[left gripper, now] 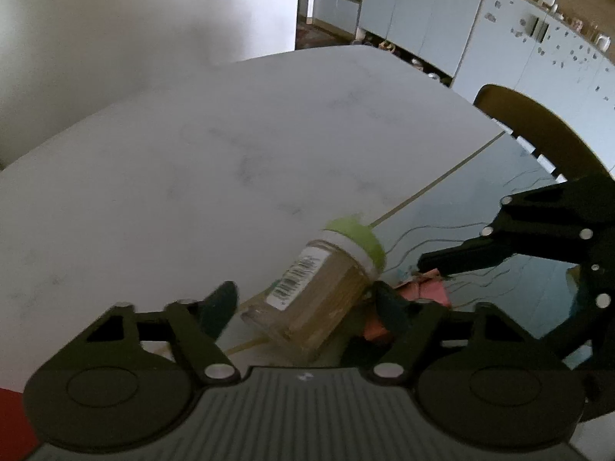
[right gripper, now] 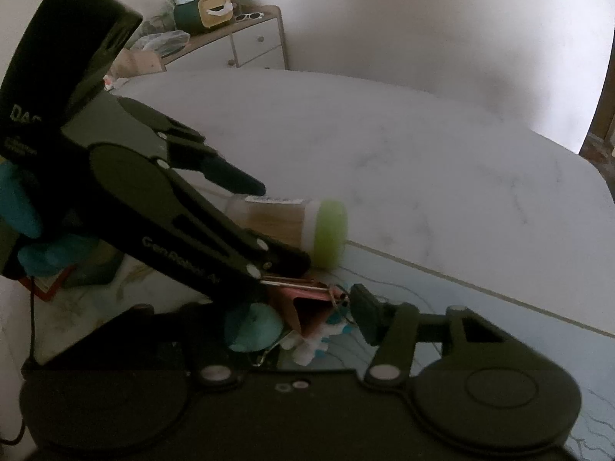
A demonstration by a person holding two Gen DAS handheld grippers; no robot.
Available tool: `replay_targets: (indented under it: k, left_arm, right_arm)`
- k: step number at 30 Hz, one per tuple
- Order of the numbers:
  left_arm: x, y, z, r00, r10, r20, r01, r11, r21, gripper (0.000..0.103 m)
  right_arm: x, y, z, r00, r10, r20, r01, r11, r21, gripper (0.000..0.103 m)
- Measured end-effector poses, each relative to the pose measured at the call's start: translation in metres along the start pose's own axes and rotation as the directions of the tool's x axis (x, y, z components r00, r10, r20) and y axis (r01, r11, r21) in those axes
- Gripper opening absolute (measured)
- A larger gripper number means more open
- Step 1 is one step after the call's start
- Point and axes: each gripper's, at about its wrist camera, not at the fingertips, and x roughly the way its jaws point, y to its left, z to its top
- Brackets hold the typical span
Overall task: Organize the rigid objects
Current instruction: 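Grasp the green-lidded glass jar with the left gripper while the right gripper grasps the pink binder clip, then lift the jar with the left gripper while the right gripper lifts the pink binder clip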
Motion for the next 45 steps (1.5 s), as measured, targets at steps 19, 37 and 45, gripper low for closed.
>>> replay_targets:
  k: [19, 37, 45]
  left_arm:
    - [-0.022, -0.004, -0.018, 0.998, 0.065, 0.005, -0.064, 0.993, -0.103, 0.045]
    - [-0.054, -0.026, -0.053, 0.998, 0.058, 0.004, -0.057, 0.986, -0.157, 0.042]
    - [-0.051, -0.023, -0.058, 0.998, 0.063, -0.006, -0.063, 0.984, -0.164, 0.042]
  right_arm:
    - [-0.045, -0.002, -0.031, 0.999, -0.032, 0.032, 0.029, 0.997, 0.069, 0.03]
    - [-0.091, 0.012, -0.087, 0.997, -0.067, -0.028, 0.071, 0.988, 0.139, 0.053]
    - [-0.072, 0.026, -0.07, 0.999, -0.037, -0.028, 0.038, 0.998, 0.041, 0.064]
